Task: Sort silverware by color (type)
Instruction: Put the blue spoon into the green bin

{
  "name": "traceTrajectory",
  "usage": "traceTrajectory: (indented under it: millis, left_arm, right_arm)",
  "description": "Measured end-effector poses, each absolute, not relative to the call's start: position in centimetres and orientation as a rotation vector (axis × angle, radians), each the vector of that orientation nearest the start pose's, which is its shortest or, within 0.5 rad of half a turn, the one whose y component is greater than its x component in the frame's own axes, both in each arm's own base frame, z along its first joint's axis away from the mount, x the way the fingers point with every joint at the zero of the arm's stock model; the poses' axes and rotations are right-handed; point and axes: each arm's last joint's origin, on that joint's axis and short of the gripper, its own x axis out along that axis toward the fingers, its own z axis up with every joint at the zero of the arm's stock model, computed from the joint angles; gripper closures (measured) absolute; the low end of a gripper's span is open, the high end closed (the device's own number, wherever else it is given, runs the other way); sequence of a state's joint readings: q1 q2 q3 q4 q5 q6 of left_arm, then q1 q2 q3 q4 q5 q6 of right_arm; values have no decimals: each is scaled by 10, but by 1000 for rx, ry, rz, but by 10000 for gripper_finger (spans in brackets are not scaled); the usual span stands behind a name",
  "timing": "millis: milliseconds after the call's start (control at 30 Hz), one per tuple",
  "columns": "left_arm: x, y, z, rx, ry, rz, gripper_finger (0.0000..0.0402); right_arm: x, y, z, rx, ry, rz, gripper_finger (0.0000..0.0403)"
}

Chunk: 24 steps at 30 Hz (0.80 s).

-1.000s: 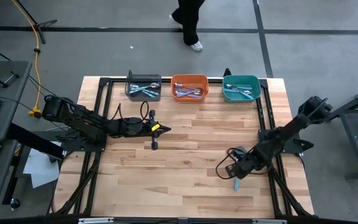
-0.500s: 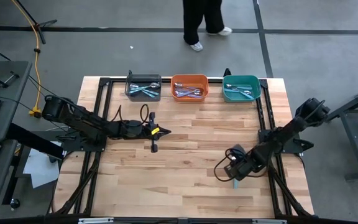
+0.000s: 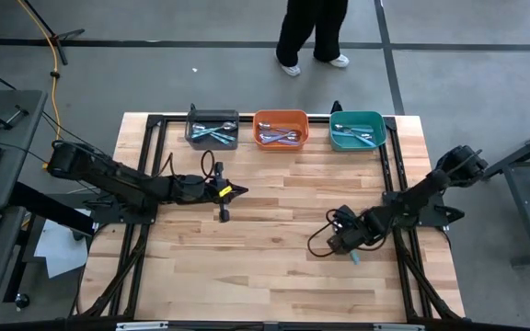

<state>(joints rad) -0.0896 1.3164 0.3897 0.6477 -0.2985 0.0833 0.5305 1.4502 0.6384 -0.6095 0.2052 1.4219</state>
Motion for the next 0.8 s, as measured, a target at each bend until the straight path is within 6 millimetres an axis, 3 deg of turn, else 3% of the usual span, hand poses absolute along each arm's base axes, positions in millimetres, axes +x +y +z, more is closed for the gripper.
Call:
traceTrajectory:
  millis: [200, 333, 500, 633, 800]
  left_arm:
    - [234, -15, 184, 131, 254, 182, 401]
    - [233, -16, 185, 127, 256, 115, 401]
    - [232, -13, 182, 123, 290, 119, 401]
    - [233, -12, 182, 98, 289, 87, 401]
    - [233, -12, 182, 85, 283, 64, 401]
  right_arm:
    - [193, 100, 135, 633, 1227, -591, 396]
    - [197, 95, 140, 612, 1270, -578, 394]
    - [208, 84, 162, 476, 1319, -579, 397]
    - [216, 62, 190, 282, 1361, -669, 400]
    - [220, 14, 224, -33, 1408, -842, 401]
